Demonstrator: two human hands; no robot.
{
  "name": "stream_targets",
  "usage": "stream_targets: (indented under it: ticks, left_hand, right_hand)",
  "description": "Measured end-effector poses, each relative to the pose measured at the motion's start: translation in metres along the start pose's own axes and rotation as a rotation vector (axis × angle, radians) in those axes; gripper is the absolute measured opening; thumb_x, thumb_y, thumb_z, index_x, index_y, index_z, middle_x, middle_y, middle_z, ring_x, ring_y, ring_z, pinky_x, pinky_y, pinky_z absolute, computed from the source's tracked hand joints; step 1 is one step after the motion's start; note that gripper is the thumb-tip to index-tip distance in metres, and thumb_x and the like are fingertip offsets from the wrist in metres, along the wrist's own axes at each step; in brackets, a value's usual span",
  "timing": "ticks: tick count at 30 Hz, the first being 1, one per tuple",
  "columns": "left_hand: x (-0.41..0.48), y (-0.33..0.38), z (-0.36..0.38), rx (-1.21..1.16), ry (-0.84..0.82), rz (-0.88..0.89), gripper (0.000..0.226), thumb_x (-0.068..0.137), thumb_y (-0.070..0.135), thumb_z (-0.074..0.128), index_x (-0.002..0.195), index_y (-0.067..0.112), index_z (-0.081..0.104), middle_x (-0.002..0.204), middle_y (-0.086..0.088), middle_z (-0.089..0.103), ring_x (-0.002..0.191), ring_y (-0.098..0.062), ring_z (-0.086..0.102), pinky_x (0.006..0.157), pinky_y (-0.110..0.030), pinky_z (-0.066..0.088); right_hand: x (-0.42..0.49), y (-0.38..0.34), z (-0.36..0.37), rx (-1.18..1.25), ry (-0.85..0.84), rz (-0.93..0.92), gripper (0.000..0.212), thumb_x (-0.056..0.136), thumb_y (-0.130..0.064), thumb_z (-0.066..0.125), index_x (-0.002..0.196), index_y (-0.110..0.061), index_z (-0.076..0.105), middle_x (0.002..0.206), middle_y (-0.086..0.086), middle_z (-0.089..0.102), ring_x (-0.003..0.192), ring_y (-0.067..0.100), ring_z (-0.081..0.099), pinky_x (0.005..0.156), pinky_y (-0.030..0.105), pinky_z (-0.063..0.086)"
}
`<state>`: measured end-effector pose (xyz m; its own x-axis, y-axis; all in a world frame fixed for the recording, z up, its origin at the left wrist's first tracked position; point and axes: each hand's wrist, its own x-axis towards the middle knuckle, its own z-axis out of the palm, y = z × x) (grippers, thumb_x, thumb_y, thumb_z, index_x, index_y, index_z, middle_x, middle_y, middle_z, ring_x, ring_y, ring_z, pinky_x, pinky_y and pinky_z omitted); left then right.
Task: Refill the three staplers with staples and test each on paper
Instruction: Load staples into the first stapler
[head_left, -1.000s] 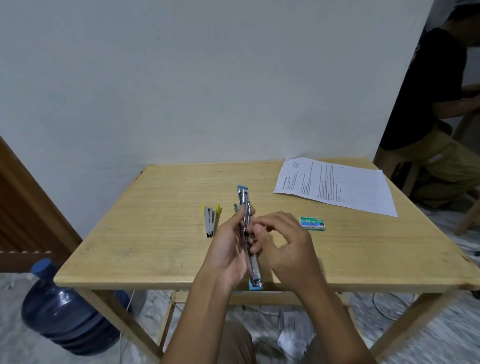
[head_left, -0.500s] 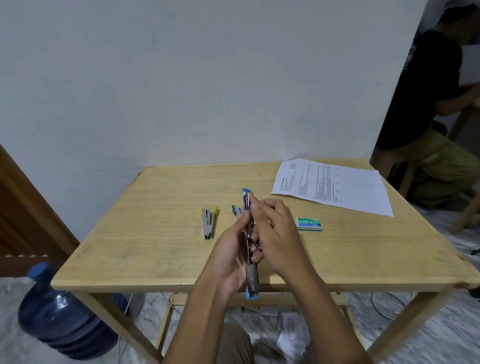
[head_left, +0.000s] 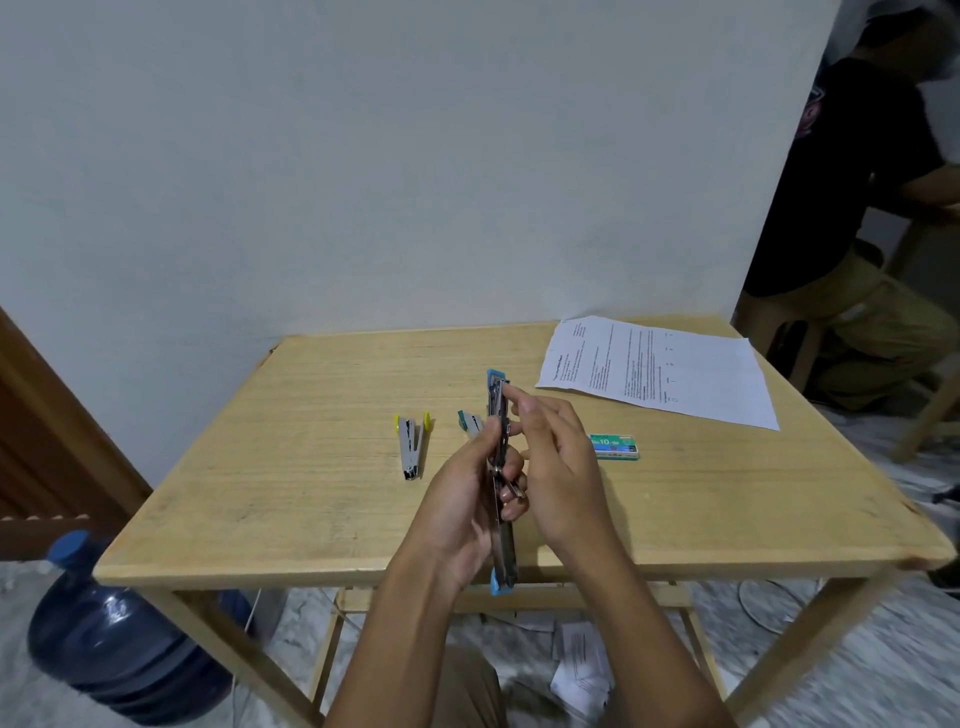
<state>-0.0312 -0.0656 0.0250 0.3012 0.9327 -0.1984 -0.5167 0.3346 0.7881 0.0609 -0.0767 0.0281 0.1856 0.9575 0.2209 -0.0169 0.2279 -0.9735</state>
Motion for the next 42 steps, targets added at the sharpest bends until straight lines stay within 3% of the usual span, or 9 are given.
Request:
stream_targets:
  ticks: [7,11,18,21,24,31,34,39,42]
  left_hand:
    - [0.0,-0.002,-0.004,0.161,0.007,0.076,0.027,0.1,0.034,0.048,0.102,0.01,0.059,0.06,-0.002,0.04,0.05,-0.011,0.032,0.045,-0.023,0.027]
    - [-0.002,0.003,-0.004,0.225,0.019,0.076,0.025,0.101,0.034,0.047,0.1,0.013,0.061,0.058,0.0,0.041,0.049,-0.011,0.032,0.045,-0.022,0.028]
    - [0.0,0.002,-0.003,0.133,0.038,0.047,0.029,0.101,0.034,0.048,0.11,0.01,0.061,0.058,0.001,0.041,0.048,-0.01,0.032,0.044,-0.022,0.026]
    - [0.001,0.002,-0.004,0.089,0.039,0.02,0.03,0.101,0.035,0.048,0.115,0.012,0.06,0.058,0.002,0.04,0.047,-0.01,0.031,0.044,-0.022,0.024]
    - [0.002,0.003,-0.004,0.067,0.056,-0.001,0.03,0.1,0.035,0.048,0.115,0.013,0.061,0.058,0.002,0.04,0.048,-0.01,0.031,0.043,-0.022,0.025]
    - [0.006,-0.002,-0.009,0.045,0.091,-0.029,0.03,0.1,0.033,0.048,0.114,0.01,0.061,0.058,0.001,0.039,0.046,-0.009,0.031,0.04,-0.021,0.026]
    - [0.007,-0.002,-0.007,0.046,0.099,-0.027,0.025,0.101,0.031,0.047,0.105,0.01,0.061,0.057,0.001,0.038,0.046,-0.01,0.03,0.038,-0.02,0.026]
    - [0.005,0.0,-0.005,0.375,0.191,0.068,0.028,0.102,0.029,0.047,0.094,0.01,0.066,0.055,0.001,0.047,0.046,-0.01,0.036,0.045,-0.023,0.027]
    - [0.007,0.0,-0.007,0.885,0.284,0.251,0.027,0.101,0.028,0.048,0.102,0.013,0.071,0.076,0.003,0.068,0.064,-0.007,0.06,0.055,-0.02,0.04]
  right_hand:
    - [0.002,-0.006,-0.004,-0.046,0.035,-0.052,0.028,0.104,-0.029,0.041,0.113,-0.027,0.068,0.113,-0.005,0.059,0.067,-0.015,0.058,0.058,0.008,0.047]
    - [0.006,-0.006,-0.007,-0.098,0.019,-0.038,0.029,0.105,-0.033,0.039,0.101,-0.04,0.067,0.11,-0.007,0.064,0.088,-0.014,0.056,0.086,0.024,0.046]
    - [0.001,-0.002,-0.009,-0.145,-0.005,-0.073,0.029,0.104,-0.035,0.041,0.098,-0.03,0.069,0.091,-0.011,0.063,0.08,-0.013,0.059,0.065,0.006,0.043]
    - [0.002,0.008,-0.009,-0.3,0.006,-0.145,0.048,0.096,-0.061,0.033,0.104,-0.032,0.071,0.101,-0.02,0.058,0.105,0.0,0.056,0.082,0.022,0.047]
    - [0.002,0.011,-0.009,-0.341,0.0,-0.18,0.059,0.09,-0.068,0.027,0.101,-0.03,0.071,0.102,-0.028,0.053,0.106,0.014,0.058,0.078,0.042,0.056]
    - [0.001,0.016,-0.011,-0.426,-0.026,-0.2,0.06,0.097,-0.061,0.027,0.102,-0.024,0.073,0.102,-0.025,0.054,0.102,0.004,0.058,0.082,0.027,0.05]
    - [0.0,0.014,-0.009,-0.222,0.013,-0.102,0.043,0.106,-0.038,0.035,0.101,-0.018,0.072,0.094,-0.02,0.064,0.087,-0.012,0.061,0.072,0.008,0.045]
    - [0.013,0.026,0.003,0.532,0.142,0.408,0.048,0.107,-0.039,0.03,0.112,-0.011,0.069,0.111,0.008,0.072,0.111,0.018,0.064,0.097,0.036,0.049]
    - [0.018,0.024,0.008,0.892,0.135,0.659,0.048,0.106,-0.036,0.031,0.113,-0.006,0.067,0.111,0.016,0.072,0.114,0.027,0.064,0.107,0.041,0.044]
